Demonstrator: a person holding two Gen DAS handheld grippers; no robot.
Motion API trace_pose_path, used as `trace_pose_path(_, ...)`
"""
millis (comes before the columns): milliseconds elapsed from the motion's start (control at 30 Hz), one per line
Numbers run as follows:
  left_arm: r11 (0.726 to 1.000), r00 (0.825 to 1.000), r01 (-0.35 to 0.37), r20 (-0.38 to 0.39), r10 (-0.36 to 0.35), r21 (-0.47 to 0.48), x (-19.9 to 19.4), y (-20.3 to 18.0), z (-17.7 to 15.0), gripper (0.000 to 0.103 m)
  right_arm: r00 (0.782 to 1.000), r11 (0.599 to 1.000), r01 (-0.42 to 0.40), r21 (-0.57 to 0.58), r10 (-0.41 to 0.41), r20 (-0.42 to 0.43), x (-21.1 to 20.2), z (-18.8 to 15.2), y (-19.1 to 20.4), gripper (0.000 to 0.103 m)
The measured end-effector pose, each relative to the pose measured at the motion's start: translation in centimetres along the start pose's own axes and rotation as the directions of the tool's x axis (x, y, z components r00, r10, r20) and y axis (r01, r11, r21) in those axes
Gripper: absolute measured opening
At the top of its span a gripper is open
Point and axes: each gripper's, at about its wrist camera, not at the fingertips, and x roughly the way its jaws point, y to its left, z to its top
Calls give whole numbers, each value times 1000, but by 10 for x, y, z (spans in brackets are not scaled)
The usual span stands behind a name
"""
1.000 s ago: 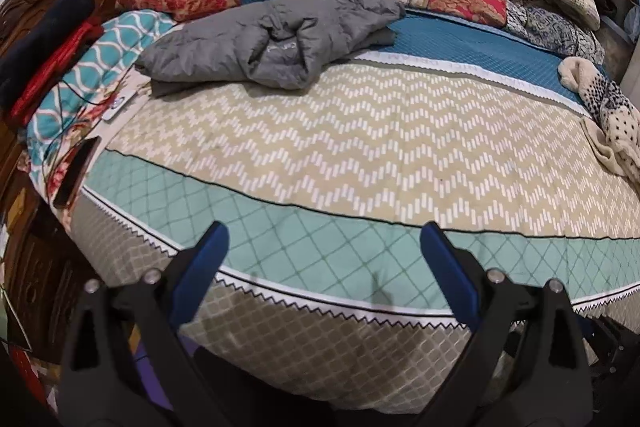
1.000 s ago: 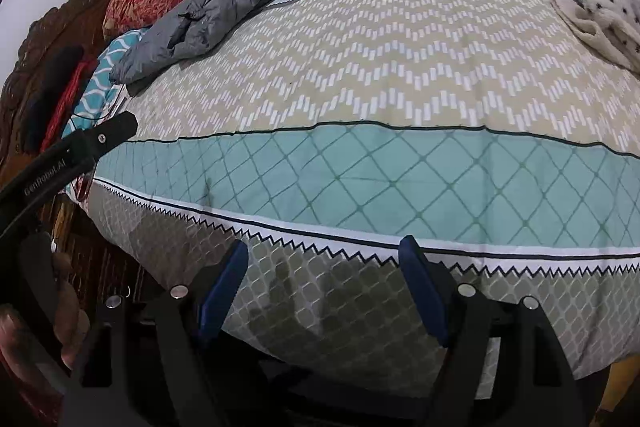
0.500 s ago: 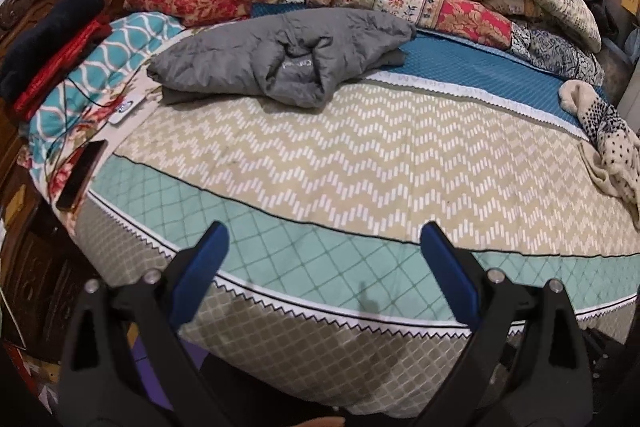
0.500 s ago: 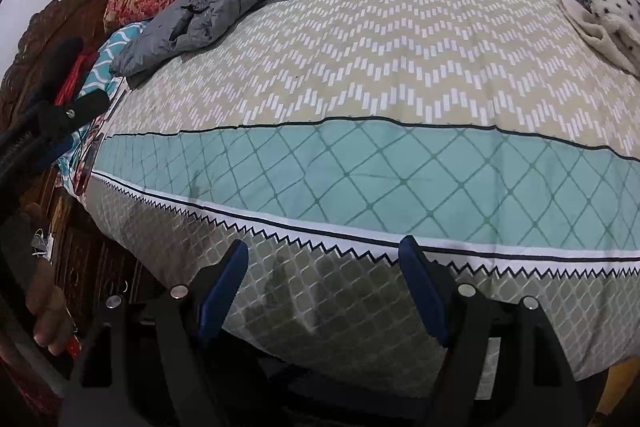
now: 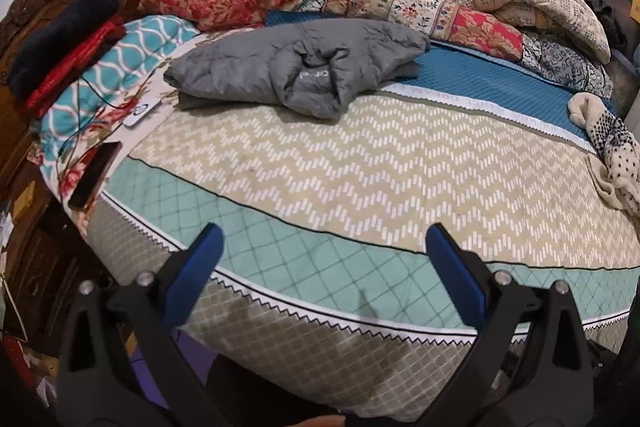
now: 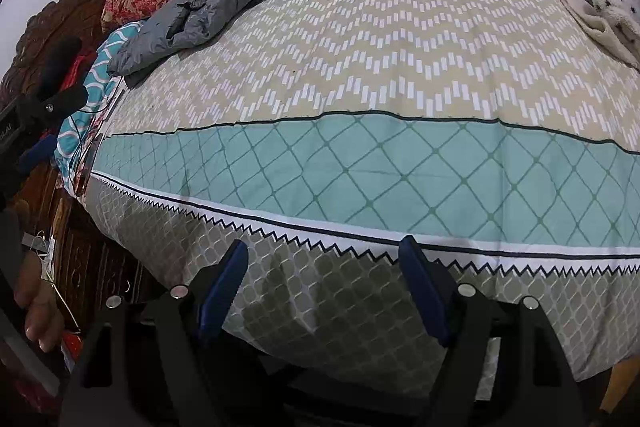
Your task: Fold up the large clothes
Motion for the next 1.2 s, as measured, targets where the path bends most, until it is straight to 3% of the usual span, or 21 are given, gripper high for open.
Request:
trace_pose_path(200, 998, 999, -42, 11, 42, 35, -3, -5, -1, 97, 1000, 1000, 0, 5, 0, 10, -2, 0, -1, 80)
trace_pose_path(500, 997, 998, -51, 33, 49, 59, -12, -6, 3, 97, 1000, 1000, -7, 14, 7, 30, -8, -1, -3, 80)
trace_pose_path(800, 999, 998, -21, 58, 18, 45, -23, 0, 9, 97, 999, 999, -5, 32, 4, 53, -13, 0, -4, 80)
trace_pose_path(1033, 999, 1000, -19, 13, 19, 45, -14, -6, 5, 97, 998, 998, -5, 59, 1, 63, -18, 2, -13, 80)
trace_pose_path(1200, 997, 999, -15, -36, 18, 71, -6, -34, -1, 97, 995, 996, 19, 86, -27, 99, -34, -1, -43, 80)
